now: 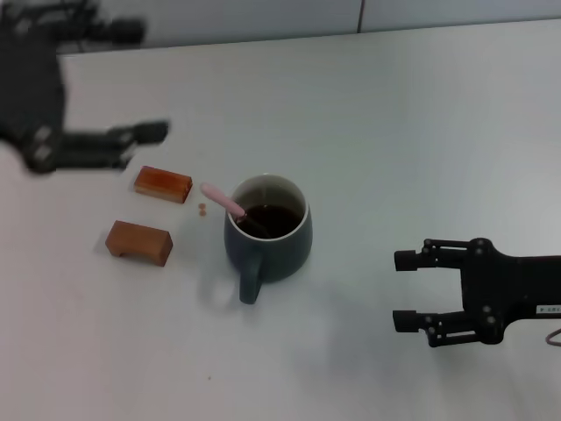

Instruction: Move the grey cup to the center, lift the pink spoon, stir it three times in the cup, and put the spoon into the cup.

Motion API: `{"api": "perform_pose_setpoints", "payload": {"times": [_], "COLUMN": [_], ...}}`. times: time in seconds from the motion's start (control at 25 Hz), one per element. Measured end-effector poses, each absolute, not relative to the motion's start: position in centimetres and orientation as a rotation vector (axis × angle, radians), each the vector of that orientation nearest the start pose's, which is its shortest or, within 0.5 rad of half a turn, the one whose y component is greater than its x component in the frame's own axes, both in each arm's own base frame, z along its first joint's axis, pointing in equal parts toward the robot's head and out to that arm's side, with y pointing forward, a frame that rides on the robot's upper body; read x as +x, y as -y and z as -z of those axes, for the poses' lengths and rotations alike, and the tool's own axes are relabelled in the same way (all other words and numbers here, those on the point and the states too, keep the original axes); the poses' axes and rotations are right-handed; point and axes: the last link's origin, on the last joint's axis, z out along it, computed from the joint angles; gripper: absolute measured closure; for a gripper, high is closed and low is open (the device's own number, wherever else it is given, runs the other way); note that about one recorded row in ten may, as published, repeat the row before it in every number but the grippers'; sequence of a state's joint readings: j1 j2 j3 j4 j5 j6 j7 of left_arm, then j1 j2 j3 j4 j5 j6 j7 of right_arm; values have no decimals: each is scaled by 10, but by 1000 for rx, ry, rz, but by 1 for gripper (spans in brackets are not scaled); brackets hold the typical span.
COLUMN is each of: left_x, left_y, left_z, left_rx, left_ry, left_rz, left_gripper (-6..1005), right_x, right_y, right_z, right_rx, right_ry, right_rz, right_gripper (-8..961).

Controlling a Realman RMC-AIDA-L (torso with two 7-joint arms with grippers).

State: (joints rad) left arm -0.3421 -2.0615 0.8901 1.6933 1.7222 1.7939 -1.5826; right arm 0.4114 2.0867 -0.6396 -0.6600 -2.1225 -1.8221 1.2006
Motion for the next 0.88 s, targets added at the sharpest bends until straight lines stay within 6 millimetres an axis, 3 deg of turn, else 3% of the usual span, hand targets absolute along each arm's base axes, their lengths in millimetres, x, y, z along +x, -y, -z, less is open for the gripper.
{"api": "perform_pose_setpoints", "payload": {"times": [0.04,0.12,0.24,0.32,0.36,0.56,0.6,0.88], "left_x": [-180,-194,-240,-247,-263,-277,-286,-290], "left_y": [-274,-269,-257,-255,-251,-246,-245,-243], "left_z": [-121,-117,-86,-80,-62,-34,-7,10], "left_rx": [-2665,-2668,-2713,-2717,-2715,-2731,-2755,-2761], "left_ry": [-222,-173,40,64,132,199,235,274], "left_rz": [575,607,731,746,789,815,767,810], "left_gripper": [218,212,203,203,203,203,203,204], "right_x": [284,284,282,282,281,279,279,278], "right_y": [-260,-261,-262,-263,-263,-265,-265,-265], "right_z": [1,0,-1,-1,-1,-1,0,2], "right_rx": [-2909,-2900,-2895,-2896,-2897,-2899,-2900,-2896], "right_ry": [-493,-483,-473,-470,-466,-456,-450,-432], "right_rz": [-791,-801,-808,-810,-811,-817,-819,-830], "right_gripper": [143,143,143,143,143,143,142,142]}}
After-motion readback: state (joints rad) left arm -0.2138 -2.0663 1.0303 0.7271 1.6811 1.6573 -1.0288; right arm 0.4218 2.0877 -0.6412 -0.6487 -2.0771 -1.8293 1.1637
